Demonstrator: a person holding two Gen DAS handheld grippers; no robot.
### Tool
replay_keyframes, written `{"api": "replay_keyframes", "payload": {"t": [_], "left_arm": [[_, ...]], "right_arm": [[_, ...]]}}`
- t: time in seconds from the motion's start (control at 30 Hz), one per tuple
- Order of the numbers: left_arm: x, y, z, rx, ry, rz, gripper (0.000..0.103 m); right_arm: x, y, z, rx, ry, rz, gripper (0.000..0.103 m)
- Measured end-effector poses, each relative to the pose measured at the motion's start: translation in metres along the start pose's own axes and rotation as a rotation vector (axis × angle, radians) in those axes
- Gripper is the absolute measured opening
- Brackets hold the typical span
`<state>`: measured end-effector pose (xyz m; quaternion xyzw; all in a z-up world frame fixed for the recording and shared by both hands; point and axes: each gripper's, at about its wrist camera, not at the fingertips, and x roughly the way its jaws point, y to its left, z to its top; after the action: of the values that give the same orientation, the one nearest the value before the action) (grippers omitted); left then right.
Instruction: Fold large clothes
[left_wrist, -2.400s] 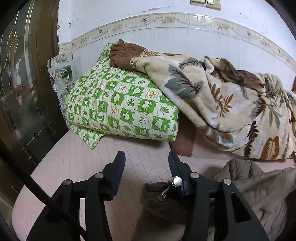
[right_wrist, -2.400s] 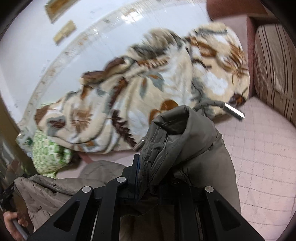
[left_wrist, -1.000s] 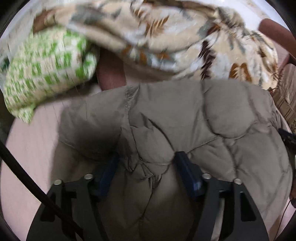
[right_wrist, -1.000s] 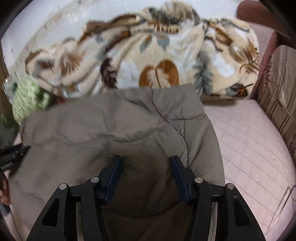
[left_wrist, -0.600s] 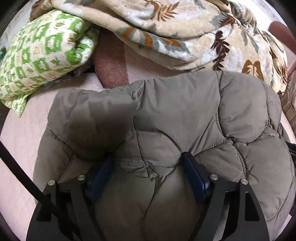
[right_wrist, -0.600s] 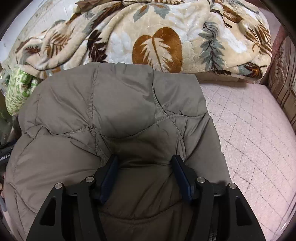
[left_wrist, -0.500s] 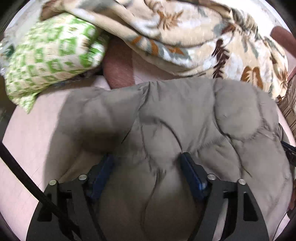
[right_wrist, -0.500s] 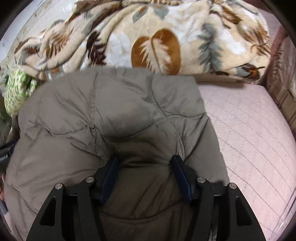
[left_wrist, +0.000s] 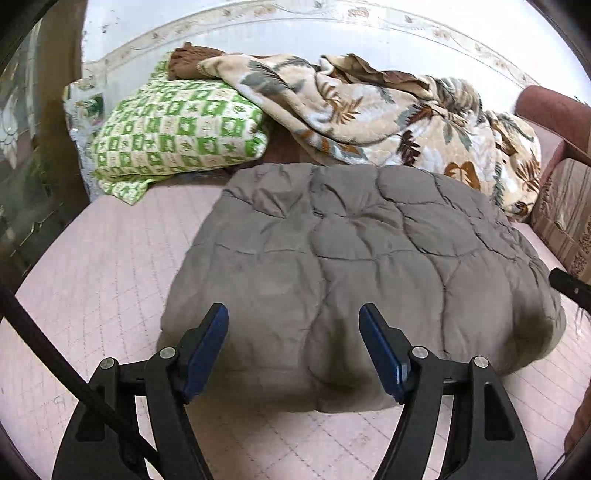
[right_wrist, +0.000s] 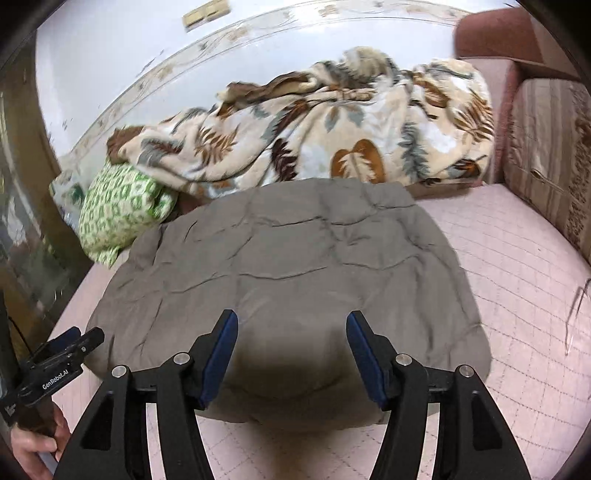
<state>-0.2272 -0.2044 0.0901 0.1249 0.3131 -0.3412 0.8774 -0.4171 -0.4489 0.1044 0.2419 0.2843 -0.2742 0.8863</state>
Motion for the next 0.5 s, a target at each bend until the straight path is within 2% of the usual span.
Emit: {"api": "replay_keyframes", "payload": {"t": [0.13, 0.27, 0.5], "left_arm": [[0.02, 0.008, 0.006, -0.025, 0.003, -0.005, 0.073], [0.052, 0.013, -0.003, -0.031, 0.064, 0.006, 0.073], [0.073, 0.013, -0.001, -0.009, 0.096, 0.007, 0.076]], "right_arm": [[0.007, 0.006, 0.004, -0.001, -0.029, 0.015, 0.065], [0.033, 0.014, 0.004, -0.033, 0.016, 0.011, 0.065], [0.075, 0.015, -0.009, -0.071, 0.117, -0.032, 0.068]]}}
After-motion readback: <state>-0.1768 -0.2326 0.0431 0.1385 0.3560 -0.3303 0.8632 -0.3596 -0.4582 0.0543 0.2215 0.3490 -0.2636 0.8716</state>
